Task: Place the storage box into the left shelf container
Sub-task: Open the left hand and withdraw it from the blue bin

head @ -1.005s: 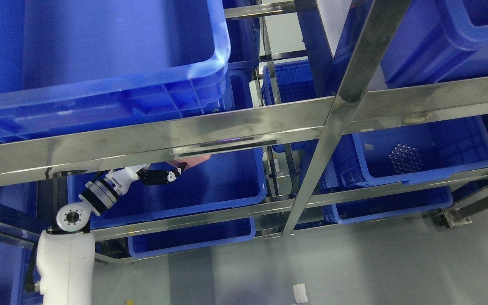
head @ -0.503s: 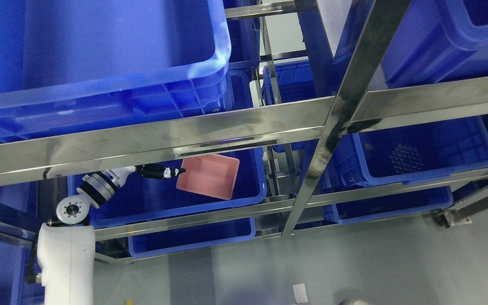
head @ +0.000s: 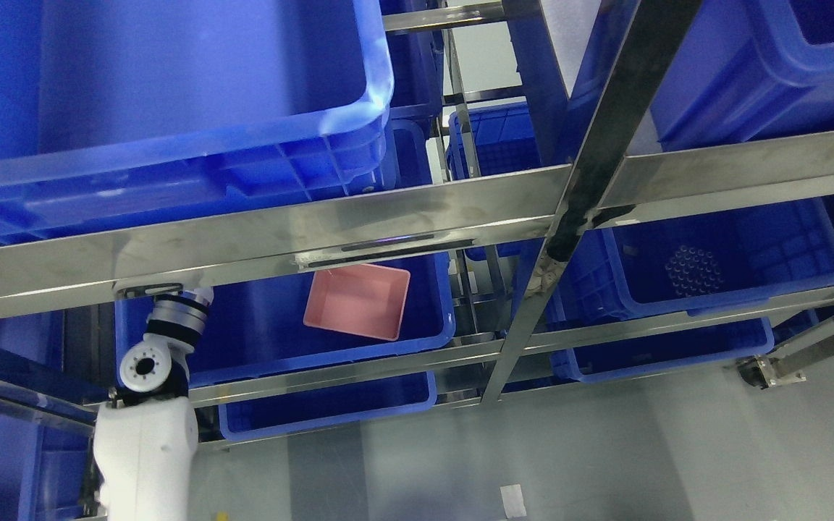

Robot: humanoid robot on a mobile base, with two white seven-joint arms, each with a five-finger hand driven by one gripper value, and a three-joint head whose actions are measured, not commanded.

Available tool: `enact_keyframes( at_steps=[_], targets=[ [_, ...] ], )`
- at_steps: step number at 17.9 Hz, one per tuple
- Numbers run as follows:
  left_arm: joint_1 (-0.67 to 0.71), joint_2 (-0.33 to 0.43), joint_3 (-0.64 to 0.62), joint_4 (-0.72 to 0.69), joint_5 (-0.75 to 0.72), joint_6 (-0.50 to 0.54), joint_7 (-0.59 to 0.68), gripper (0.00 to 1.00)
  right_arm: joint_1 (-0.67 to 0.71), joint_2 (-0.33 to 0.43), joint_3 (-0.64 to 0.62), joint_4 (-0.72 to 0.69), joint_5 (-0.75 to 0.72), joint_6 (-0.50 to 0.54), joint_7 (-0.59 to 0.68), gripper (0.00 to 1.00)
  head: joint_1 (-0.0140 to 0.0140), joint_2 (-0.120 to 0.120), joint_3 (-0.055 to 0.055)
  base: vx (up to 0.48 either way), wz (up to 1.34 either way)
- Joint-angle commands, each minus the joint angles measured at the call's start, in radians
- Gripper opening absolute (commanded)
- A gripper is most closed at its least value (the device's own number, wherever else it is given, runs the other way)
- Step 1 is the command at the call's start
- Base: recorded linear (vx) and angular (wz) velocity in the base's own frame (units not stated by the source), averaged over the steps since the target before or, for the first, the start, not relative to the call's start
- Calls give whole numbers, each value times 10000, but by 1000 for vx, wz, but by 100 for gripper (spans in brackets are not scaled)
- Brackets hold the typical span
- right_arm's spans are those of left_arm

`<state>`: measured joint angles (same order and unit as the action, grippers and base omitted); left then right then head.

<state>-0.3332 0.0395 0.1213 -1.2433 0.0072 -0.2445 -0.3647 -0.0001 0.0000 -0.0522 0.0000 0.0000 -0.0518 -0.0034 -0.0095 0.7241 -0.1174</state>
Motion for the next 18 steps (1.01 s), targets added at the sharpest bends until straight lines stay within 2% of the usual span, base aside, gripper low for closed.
enact_keyframes(
  at_steps=[1,8,11,14,18],
  targets=[
    [1796,-221,-1596,-4115,987,130,533,99,-30,-174,0,-174,-215,27,3,100,0,0,0,0,0],
    [3314,-221,-1030,-4395,971,-1020,533,99,-30,-174,0,-174,-215,12,3,100,0,0,0,0,0],
    [3408,-221,-677,-4395,971,-1083,746,99,-30,-174,0,-174,-215,27,18,100,0,0,0,0,0],
    [3469,-221,-553,-4395,971,-1037,1971,99,-30,-174,0,-174,-215,27,3,100,0,0,0,0,0],
    [3577,-221,-553,-4395,971,-945,1990,99,-30,-174,0,-174,-215,27,3,100,0,0,0,0,0]
  ],
)
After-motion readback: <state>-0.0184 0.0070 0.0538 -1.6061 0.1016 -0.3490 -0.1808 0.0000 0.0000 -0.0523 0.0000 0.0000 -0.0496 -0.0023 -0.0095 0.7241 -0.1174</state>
